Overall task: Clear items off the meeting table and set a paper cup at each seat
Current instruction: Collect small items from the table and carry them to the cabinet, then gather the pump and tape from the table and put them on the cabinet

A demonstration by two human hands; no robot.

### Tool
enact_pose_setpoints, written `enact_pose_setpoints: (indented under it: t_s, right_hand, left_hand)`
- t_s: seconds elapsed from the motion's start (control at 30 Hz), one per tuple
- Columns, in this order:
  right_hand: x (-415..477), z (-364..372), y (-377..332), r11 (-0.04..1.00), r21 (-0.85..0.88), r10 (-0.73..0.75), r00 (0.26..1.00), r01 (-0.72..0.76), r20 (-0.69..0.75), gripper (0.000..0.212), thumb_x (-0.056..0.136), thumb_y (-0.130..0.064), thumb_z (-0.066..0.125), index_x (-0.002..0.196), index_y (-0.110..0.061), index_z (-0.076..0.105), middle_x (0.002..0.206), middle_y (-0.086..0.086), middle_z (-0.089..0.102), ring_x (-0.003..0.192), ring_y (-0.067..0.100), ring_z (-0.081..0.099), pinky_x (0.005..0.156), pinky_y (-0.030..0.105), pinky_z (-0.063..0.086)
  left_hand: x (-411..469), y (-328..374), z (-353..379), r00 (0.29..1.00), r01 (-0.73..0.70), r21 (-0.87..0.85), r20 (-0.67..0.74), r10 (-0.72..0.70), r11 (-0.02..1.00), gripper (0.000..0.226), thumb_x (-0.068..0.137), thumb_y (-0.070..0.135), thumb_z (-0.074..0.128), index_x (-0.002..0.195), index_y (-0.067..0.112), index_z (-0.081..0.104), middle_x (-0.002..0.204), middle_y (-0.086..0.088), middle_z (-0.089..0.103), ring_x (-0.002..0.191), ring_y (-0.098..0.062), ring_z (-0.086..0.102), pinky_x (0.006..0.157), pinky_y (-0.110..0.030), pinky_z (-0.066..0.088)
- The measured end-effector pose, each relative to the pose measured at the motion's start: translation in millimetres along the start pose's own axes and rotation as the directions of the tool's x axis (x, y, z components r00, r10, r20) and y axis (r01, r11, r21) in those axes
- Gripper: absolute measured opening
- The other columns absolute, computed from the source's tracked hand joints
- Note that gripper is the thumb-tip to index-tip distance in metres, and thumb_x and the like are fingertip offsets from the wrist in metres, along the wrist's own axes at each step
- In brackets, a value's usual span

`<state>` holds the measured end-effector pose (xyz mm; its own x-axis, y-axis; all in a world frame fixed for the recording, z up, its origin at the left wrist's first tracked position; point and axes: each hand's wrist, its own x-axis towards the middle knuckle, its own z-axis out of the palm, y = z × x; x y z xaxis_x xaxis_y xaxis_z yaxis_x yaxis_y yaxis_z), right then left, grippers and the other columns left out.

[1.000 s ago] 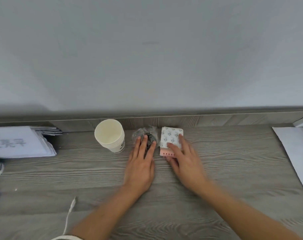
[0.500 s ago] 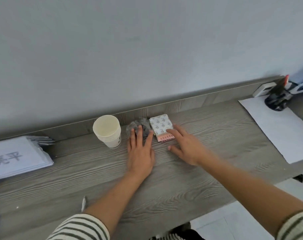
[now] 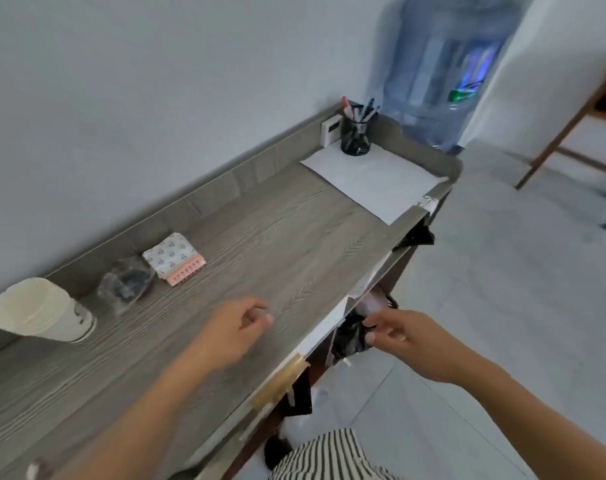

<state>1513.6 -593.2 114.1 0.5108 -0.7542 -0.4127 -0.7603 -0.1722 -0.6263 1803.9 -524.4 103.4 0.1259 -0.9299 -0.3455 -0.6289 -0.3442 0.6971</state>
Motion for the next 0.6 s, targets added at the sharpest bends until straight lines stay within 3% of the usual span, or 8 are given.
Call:
enact_pose_setpoints:
  t_s: [0.1, 0.2, 0.27, 0.37, 0.47, 0.6]
  right_hand:
    - [-60, -16, 62, 0.987, 0.117, 0.122, 0.991, -0.115, -0.058, 0.026, 0.091, -0.045, 0.056, 0.115, -0.034, 0.061, 0.097, -0.018, 0.066, 0.090, -0.001, 0.062, 0.083, 0.021, 0.051]
    - [-111, -24, 121, 0.944, 0.246, 0.250, 0.963, -0.219, -0.099, 0.019, 0.090, -0.045, 0.058, 0.109, -0.040, 0.061, 0.096, -0.016, 0.068, 0.088, -0.001, 0.064, 0.083, 0.021, 0.051]
    - [-139, -28, 157, 0.897, 0.339, 0.342, 0.931, -0.283, -0.128, 0.014, 0.090, -0.043, 0.059, 0.103, -0.043, 0.060, 0.092, -0.013, 0.069, 0.088, 0.000, 0.065, 0.084, 0.023, 0.052]
    - [-182, -33, 205, 0.794, 0.495, 0.487, 0.857, -0.353, -0.170, 0.010, 0.089, -0.040, 0.062, 0.099, -0.039, 0.063, 0.084, -0.011, 0.072, 0.085, 0.006, 0.068, 0.085, 0.030, 0.054]
    - [-211, -43, 246, 0.680, 0.622, 0.606, 0.775, -0.388, -0.180, 0.014, 0.087, -0.041, 0.062, 0.101, -0.038, 0.065, 0.084, -0.010, 0.072, 0.084, 0.012, 0.069, 0.084, 0.039, 0.055]
    - [-231, -68, 300, 0.542, 0.749, 0.732, 0.651, -0.381, -0.198, 0.014, 0.088, -0.038, 0.063, 0.101, -0.036, 0.066, 0.085, -0.005, 0.074, 0.084, 0.008, 0.070, 0.085, 0.040, 0.055]
  left_hand:
    - [-9, 42, 46, 0.982, 0.046, -0.043, 0.188, -0.037, 0.998, 0.022, 0.094, 0.033, 0.057, 0.115, 0.026, 0.057, 0.099, 0.000, 0.064, 0.096, -0.018, 0.062, 0.084, -0.028, 0.048]
    - [-17, 88, 97, 0.962, 0.094, -0.143, 0.267, -0.053, 0.985, 0.017, 0.096, 0.030, 0.056, 0.112, 0.029, 0.061, 0.094, -0.002, 0.067, 0.091, -0.015, 0.067, 0.079, -0.022, 0.050]
    - [-14, 114, 130, 0.952, 0.131, -0.186, 0.297, -0.071, 0.974, 0.016, 0.096, 0.023, 0.056, 0.110, 0.026, 0.064, 0.096, -0.006, 0.072, 0.090, -0.018, 0.068, 0.083, -0.030, 0.052]
    - [-4, 149, 175, 0.928, 0.184, -0.201, 0.358, -0.103, 0.962, 0.016, 0.095, 0.018, 0.058, 0.108, 0.021, 0.068, 0.095, -0.010, 0.075, 0.091, -0.024, 0.071, 0.088, -0.042, 0.055]
    - [24, 186, 214, 0.900, 0.186, -0.176, 0.425, -0.096, 0.967, 0.016, 0.094, 0.018, 0.059, 0.107, 0.021, 0.069, 0.095, -0.010, 0.075, 0.091, -0.024, 0.072, 0.080, -0.035, 0.056]
    - [86, 243, 266, 0.878, 0.115, -0.113, 0.476, -0.048, 0.987, 0.014, 0.094, 0.017, 0.058, 0.103, 0.022, 0.068, 0.092, -0.008, 0.075, 0.093, -0.027, 0.070, 0.083, -0.038, 0.055]
